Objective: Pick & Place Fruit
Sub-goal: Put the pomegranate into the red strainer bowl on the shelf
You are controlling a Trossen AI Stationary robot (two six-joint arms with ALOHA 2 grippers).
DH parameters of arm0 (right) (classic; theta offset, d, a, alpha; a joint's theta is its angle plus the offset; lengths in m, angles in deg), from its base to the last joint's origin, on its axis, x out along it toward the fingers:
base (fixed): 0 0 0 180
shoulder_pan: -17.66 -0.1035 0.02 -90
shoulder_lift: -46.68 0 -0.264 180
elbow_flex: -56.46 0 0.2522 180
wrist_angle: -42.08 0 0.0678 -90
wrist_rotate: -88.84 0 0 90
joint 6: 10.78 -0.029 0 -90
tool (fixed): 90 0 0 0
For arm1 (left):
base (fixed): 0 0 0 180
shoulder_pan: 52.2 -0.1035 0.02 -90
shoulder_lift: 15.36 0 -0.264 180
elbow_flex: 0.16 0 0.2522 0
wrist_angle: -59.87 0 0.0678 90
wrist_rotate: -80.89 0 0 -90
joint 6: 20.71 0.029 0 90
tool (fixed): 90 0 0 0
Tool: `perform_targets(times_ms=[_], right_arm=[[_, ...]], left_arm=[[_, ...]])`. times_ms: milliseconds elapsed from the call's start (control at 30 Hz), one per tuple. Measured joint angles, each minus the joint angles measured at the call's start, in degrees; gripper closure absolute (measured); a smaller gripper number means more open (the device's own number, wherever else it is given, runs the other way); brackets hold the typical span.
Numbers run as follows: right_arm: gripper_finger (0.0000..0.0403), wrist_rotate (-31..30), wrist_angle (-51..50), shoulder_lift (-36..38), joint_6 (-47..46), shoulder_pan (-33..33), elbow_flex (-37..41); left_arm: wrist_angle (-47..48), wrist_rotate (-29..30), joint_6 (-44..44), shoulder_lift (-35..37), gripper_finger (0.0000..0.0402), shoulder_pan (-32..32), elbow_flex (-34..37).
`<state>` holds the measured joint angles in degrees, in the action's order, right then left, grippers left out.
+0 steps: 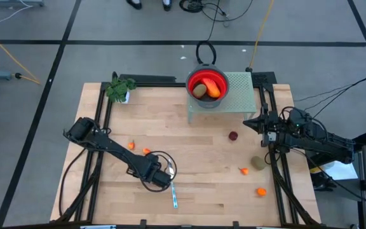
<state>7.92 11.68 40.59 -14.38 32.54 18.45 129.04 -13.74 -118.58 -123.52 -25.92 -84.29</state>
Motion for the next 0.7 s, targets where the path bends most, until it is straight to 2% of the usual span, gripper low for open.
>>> perform_targets(times_ms=[367, 700], right_arm=[[0.0403, 0.0, 0.0, 0.0, 0.0, 0.0, 0.0], [0.0403, 0.0, 0.0, 0.0, -0.2, 0.0, 0.0]], left_arm=[[0.1, 1.2, 1.7, 0.0, 0.0121, 0.0, 0.0], [0.4, 2.2, 2.9, 0.0, 0.0218, 0.0, 0.0]])
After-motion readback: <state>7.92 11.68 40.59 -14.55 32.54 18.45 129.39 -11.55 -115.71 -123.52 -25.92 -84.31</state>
